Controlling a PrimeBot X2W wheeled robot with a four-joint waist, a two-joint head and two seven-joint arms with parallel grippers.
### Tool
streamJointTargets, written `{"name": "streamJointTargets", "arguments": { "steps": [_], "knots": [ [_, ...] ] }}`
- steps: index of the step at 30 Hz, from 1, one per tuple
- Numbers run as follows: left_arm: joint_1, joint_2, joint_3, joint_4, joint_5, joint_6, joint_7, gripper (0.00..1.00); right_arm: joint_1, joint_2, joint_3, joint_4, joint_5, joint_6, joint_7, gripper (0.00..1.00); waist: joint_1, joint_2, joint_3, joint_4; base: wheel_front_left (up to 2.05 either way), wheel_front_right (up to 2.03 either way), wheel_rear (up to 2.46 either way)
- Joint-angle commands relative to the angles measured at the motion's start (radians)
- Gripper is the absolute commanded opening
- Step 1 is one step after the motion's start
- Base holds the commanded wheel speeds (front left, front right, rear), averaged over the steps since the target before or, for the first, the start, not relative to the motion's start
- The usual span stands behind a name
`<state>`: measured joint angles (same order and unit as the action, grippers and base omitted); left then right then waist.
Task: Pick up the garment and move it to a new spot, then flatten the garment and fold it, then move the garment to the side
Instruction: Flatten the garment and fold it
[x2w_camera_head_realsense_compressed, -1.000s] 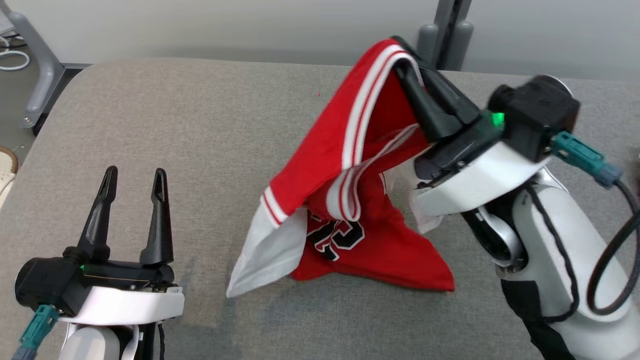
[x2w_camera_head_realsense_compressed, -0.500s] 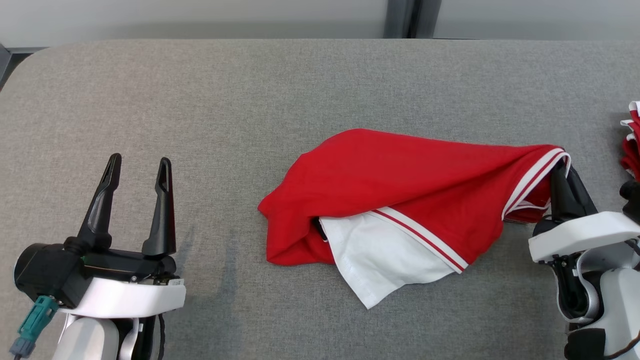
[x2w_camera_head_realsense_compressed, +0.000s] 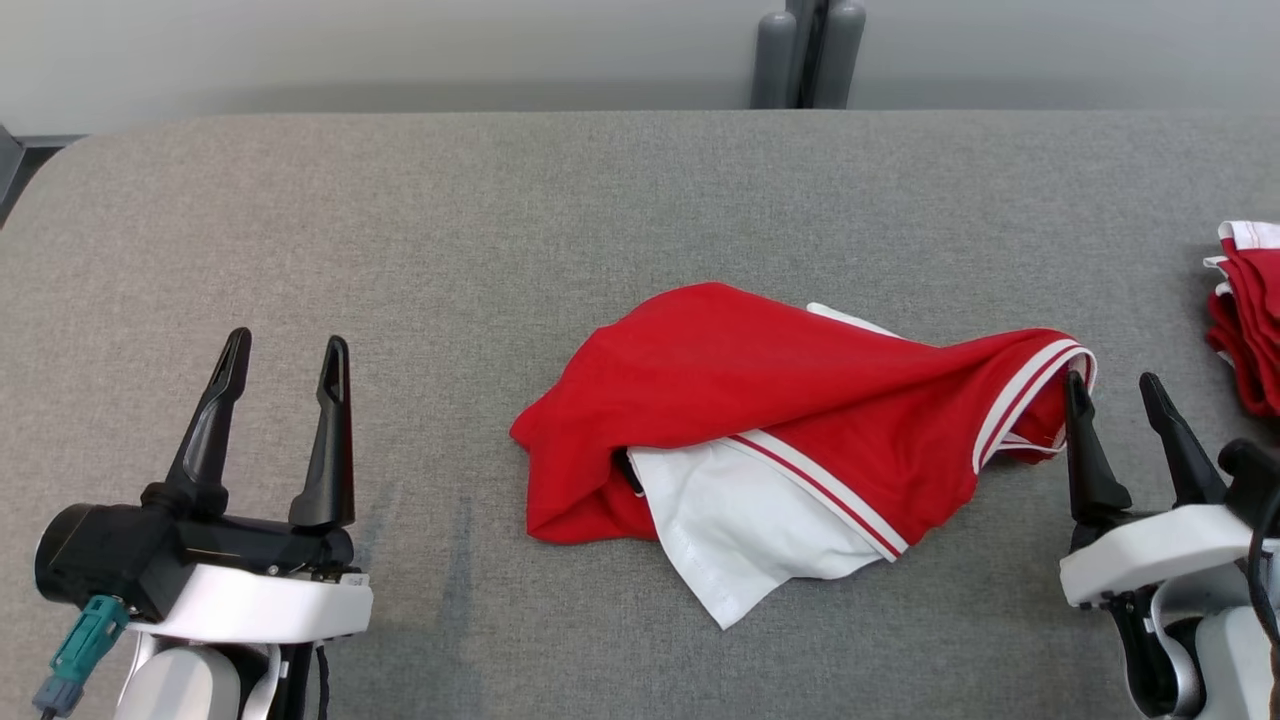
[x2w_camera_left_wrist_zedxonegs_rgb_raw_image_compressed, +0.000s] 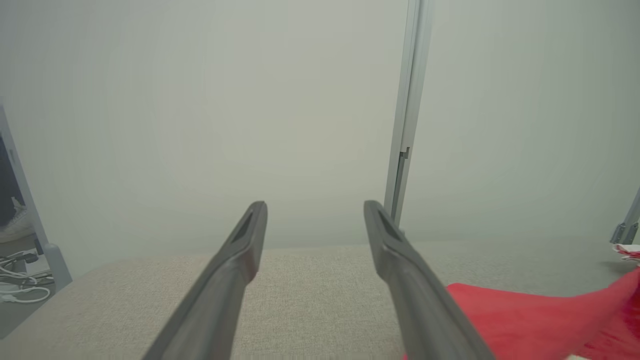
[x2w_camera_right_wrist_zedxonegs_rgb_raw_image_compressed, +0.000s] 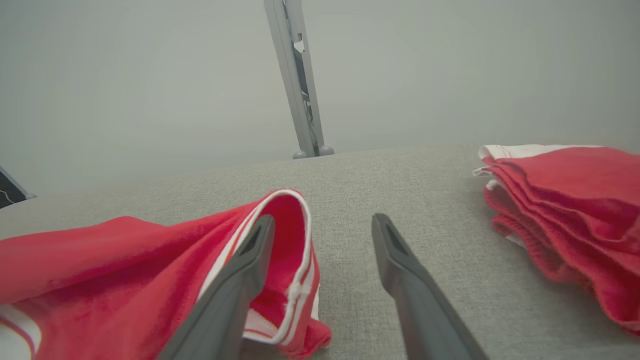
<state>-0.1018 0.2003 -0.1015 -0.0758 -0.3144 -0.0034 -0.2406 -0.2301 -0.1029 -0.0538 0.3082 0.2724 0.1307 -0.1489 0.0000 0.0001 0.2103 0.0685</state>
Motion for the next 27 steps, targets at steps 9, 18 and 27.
{"name": "streamJointTargets", "arguments": {
  "steps": [9, 18, 27],
  "knots": [
    [0.059, 0.023, 0.002, -0.009, -0.001, 0.021, 0.029, 1.00, 0.126, 0.002, 0.019, -0.283, -0.099, 0.000, 0.045, 1.00, 0.0000, -0.0001, -0.060, -0.016, 0.00, 0.00, 0.00],
    [0.096, 0.030, -0.004, -0.021, -0.004, 0.030, 0.048, 1.00, 0.181, 0.027, 0.037, -0.454, -0.129, 0.000, 0.111, 1.00, 0.0000, -0.0001, -0.080, -0.017, 0.00, 0.00, 0.00],
    [0.107, 0.036, -0.010, -0.027, -0.009, 0.033, 0.057, 1.00, 0.199, 0.041, 0.031, -0.479, -0.129, 0.000, 0.135, 1.00, 0.0000, -0.0001, -0.076, -0.016, 0.00, 0.00, 0.00]
  ]
}}
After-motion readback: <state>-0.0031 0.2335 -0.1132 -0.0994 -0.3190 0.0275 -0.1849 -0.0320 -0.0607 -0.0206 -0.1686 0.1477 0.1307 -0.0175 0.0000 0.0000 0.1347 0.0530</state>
